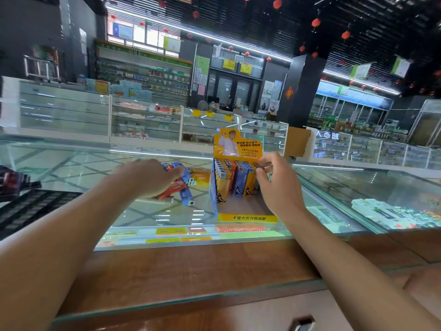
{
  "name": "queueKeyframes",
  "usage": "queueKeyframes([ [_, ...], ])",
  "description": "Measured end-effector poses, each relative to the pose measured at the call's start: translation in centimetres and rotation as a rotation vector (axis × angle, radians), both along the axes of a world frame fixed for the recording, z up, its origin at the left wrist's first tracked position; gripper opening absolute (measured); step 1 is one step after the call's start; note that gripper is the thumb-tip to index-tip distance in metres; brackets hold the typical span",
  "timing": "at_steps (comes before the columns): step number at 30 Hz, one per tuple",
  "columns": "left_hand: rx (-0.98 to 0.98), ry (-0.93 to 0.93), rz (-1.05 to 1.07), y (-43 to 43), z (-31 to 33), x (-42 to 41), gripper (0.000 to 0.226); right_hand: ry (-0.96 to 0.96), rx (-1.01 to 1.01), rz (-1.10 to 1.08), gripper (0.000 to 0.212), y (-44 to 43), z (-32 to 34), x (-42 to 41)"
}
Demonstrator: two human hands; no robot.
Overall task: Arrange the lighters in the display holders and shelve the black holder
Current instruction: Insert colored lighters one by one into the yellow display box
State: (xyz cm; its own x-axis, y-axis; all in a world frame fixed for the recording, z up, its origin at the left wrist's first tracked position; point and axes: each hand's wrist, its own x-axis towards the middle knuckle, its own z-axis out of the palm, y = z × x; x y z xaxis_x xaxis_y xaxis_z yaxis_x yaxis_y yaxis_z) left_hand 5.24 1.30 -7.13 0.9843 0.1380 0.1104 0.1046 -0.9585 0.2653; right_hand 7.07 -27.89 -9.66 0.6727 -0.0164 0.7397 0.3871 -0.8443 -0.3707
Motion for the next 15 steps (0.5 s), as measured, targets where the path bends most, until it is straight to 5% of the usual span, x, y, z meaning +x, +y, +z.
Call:
queueKeyframes([
  [11,-0.093,-0.113,0.145,2.9,-2.0,5.1,0.038,0.017,0.015,0.009,0.013,0.0,-0.2,0.0],
  [15,0.112,-0.115,-0.005,3.8,0.6,3.7,0.035,0.015,0.011,0.022,0.015,0.0,-0.1,0.1],
])
